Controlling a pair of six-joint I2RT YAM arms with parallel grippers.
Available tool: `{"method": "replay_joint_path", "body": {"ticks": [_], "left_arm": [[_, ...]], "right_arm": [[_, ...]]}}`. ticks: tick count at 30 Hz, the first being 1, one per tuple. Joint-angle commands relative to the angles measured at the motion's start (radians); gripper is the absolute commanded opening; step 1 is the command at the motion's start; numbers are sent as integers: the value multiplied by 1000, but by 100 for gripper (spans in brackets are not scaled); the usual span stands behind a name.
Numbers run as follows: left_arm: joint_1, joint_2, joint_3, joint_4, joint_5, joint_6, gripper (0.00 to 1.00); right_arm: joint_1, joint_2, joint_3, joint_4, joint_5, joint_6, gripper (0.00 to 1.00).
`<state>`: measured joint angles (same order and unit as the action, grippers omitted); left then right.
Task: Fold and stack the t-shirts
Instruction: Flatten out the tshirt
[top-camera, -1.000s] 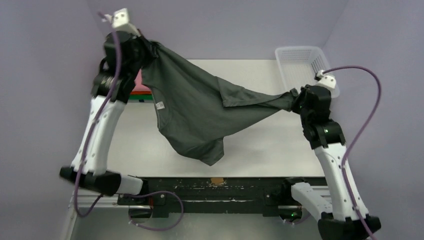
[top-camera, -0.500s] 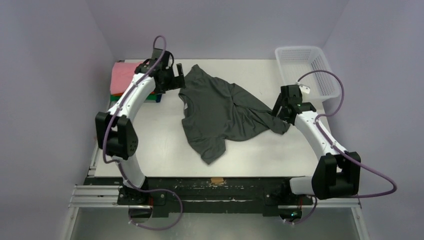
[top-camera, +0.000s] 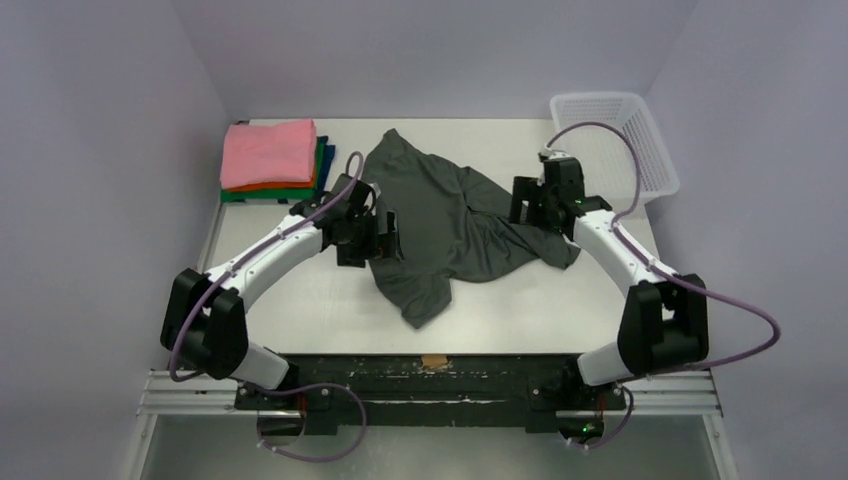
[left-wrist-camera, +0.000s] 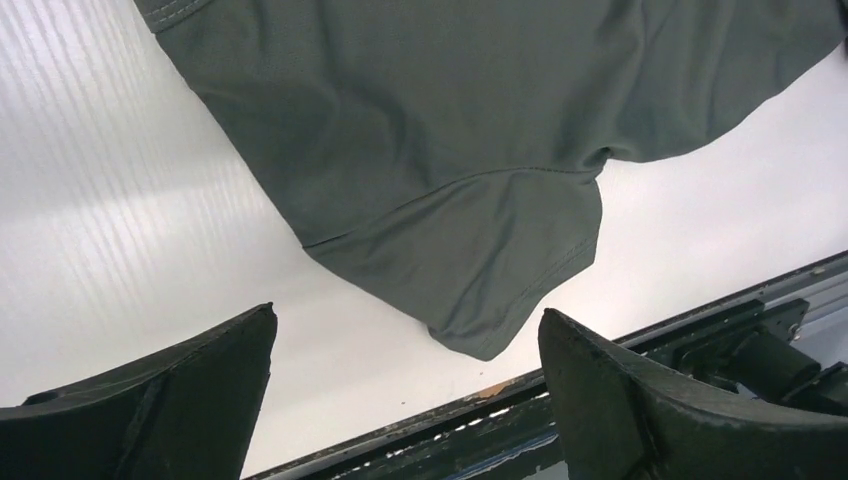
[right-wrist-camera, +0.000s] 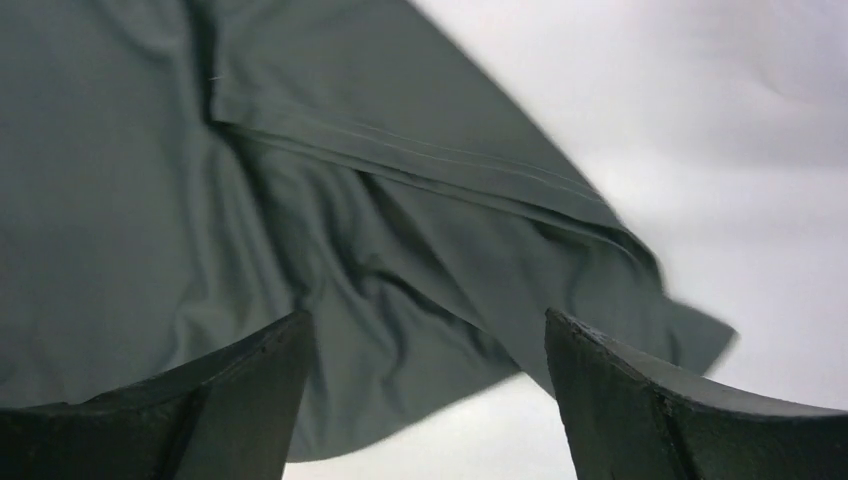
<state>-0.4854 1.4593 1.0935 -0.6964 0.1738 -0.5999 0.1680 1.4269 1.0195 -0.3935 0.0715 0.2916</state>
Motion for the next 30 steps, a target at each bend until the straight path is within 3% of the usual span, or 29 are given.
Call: {"method": "replay_joint_path", "body": {"ticks": [1, 5, 11, 20, 26, 30], "left_arm": [[9, 42, 37, 192, 79, -88, 100], [9, 158, 139, 242, 111, -100, 100], [10, 326, 255, 235, 135, -90, 100], [14, 414, 211, 165, 90, -68, 100], [24, 393, 186, 63, 14, -18, 100], [24, 371, 147, 40, 2, -5, 100]], "right_arm": [[135, 174, 156, 109, -62, -200, 80], [152, 400, 337, 32, -18, -262, 71], [184, 573, 495, 46, 12, -421, 66], [214, 666, 532, 52, -18, -538, 63], [218, 716, 570, 88, -32, -530, 60], [218, 745, 602, 142, 25, -476, 52]]}}
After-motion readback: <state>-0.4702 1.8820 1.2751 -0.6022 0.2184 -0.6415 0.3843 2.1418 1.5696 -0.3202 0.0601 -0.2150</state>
